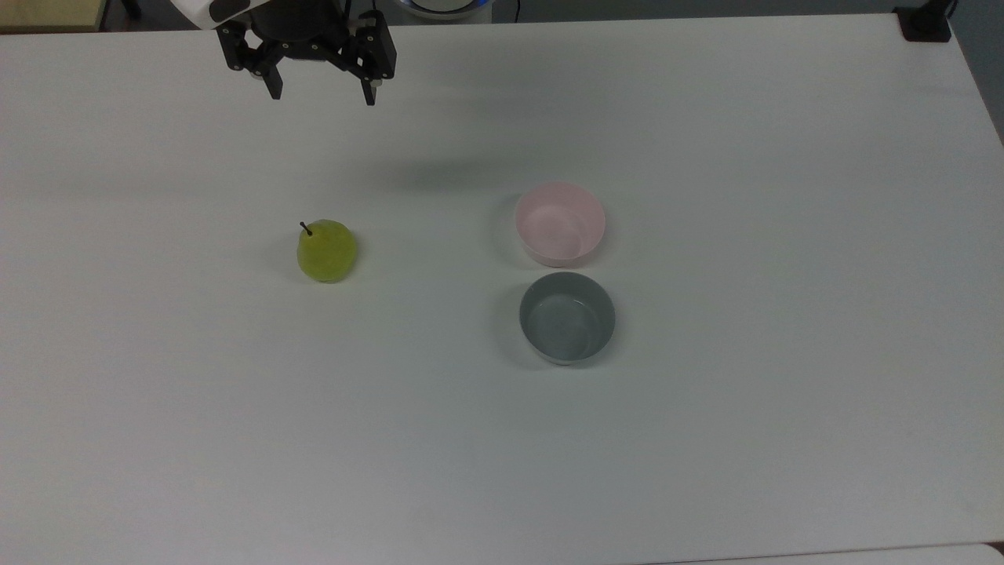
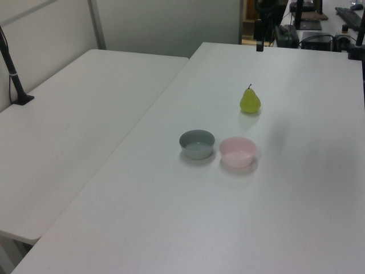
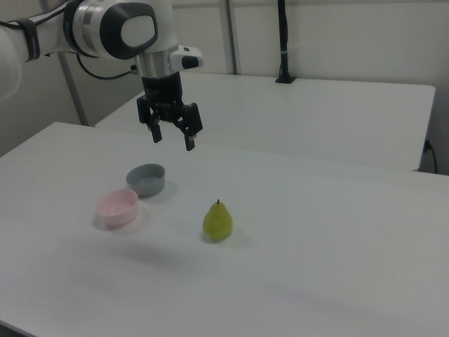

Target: Place the pear in the bowl

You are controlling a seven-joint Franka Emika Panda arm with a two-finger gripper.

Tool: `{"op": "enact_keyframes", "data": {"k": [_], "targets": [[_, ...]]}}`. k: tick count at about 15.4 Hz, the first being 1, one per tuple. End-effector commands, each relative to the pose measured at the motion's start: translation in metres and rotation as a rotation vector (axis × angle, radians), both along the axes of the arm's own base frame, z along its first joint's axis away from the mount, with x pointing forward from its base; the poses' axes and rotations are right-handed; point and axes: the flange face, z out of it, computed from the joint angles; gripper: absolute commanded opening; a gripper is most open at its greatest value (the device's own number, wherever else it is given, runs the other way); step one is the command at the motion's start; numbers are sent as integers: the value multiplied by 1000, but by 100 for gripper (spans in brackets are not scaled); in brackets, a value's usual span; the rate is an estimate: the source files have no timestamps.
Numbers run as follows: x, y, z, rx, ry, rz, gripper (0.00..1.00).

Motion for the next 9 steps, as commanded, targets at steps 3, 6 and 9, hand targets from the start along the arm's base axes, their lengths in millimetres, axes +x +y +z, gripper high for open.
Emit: {"op": "enact_keyframes", "data": {"k": [3, 6, 9], "targets": [[-3, -23, -13, 3, 36, 73, 100], [-4, -52, -25, 13, 53, 148, 100], [10, -65, -64, 16, 89, 153, 100]]}}
